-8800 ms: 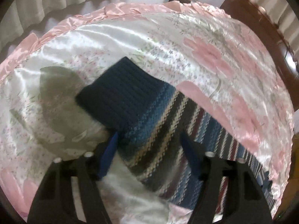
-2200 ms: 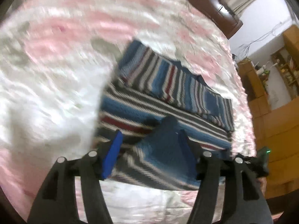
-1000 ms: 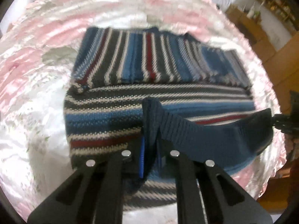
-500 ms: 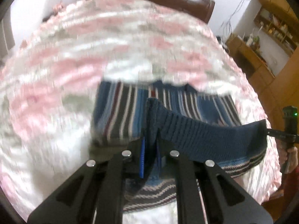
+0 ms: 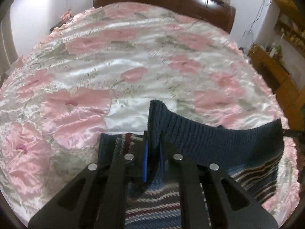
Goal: Fold small clothes
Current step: 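Lift the hem with both grippers and fold it toward the collar, then lower the folded hem onto the sweater and open both grippers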
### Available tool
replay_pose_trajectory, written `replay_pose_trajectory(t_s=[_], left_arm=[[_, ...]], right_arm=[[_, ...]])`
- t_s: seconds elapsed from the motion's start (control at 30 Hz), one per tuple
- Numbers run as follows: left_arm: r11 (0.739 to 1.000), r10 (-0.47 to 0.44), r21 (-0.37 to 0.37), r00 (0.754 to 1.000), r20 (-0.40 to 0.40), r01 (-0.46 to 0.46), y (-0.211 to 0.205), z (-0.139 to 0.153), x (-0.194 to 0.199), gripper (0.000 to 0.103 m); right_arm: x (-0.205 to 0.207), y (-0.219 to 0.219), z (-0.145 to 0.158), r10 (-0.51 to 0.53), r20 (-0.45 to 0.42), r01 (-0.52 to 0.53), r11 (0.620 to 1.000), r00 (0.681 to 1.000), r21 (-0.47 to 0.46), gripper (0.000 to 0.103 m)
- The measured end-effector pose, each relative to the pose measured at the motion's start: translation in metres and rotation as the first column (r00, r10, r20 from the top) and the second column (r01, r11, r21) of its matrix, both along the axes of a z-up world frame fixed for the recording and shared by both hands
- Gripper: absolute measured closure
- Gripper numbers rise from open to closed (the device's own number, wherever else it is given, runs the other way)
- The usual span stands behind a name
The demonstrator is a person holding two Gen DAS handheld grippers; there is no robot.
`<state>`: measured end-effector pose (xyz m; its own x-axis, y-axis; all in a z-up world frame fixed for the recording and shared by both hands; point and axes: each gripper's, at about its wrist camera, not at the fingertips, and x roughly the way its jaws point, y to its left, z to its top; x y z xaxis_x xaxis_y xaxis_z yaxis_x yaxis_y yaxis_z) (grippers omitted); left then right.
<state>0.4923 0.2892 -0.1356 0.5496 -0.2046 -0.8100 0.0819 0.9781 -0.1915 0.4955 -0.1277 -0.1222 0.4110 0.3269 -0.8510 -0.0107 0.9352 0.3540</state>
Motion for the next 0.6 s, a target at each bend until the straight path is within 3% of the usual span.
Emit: replay_pose_trajectory(t_s=[0.2,0.4,0.6], left_arm=[[0.999,0.016,0.049,0.998,-0.060,-0.013,-0.003,-0.048,0.022,0.094],[0.997,0.013,0.076,0.997,-0.081,-0.006,-0.008,-0.065,0.025,0.093],[0.994,0.085,0.078,0.990,-0.108,-0.077,0.008,-0.060,0.024,0.073]], right_arm=[[0.024,0.001,-0.054,-0.044,-0.065,0.043,0.999,0.997,-0.027,0.094],[0.025,-0.002,-0.072,-0.041,-0.087,0.038,0.998,0.995,-0.041,0.092],[0.017,-0.013,-0.064,-0.079,-0.088,0.073,0.995,0.993,-0.062,0.068]])
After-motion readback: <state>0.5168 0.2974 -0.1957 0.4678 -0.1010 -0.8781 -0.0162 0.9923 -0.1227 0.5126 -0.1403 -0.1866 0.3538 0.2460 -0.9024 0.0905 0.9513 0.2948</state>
